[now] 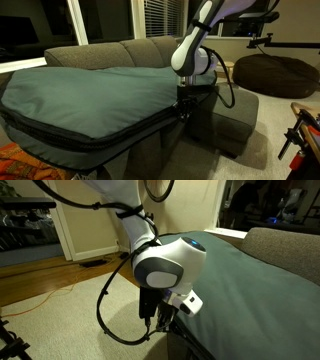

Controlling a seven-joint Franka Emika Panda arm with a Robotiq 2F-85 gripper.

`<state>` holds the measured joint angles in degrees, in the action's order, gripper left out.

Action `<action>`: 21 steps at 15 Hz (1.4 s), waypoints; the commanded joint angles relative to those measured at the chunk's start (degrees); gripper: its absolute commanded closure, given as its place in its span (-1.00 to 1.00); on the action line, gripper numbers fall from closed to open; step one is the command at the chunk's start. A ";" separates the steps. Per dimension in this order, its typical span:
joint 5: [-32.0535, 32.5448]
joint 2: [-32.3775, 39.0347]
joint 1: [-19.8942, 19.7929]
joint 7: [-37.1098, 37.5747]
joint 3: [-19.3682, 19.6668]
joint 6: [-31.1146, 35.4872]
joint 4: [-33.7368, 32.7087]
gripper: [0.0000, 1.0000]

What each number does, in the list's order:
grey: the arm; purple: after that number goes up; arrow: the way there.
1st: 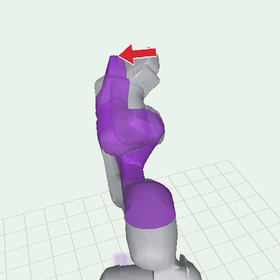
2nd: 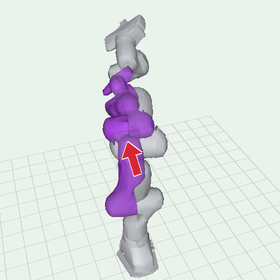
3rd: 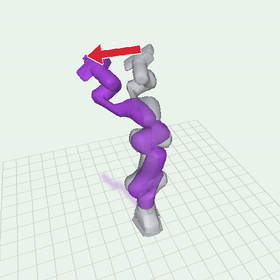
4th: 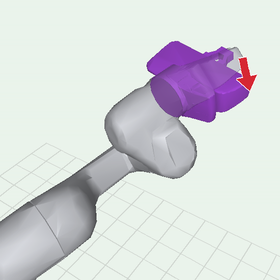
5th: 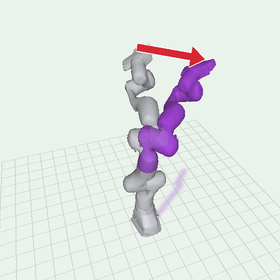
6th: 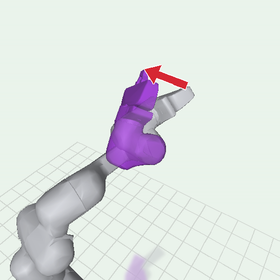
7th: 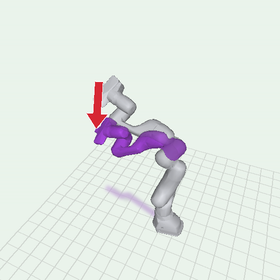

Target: Close the zip on the green bag

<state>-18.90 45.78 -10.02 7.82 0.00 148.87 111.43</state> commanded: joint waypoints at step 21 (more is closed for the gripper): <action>-3.13 0.86 -5.51 -3.84 0.23 -1.78 -0.20 0.69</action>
<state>-22.04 46.55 -15.58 3.96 0.15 147.25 111.41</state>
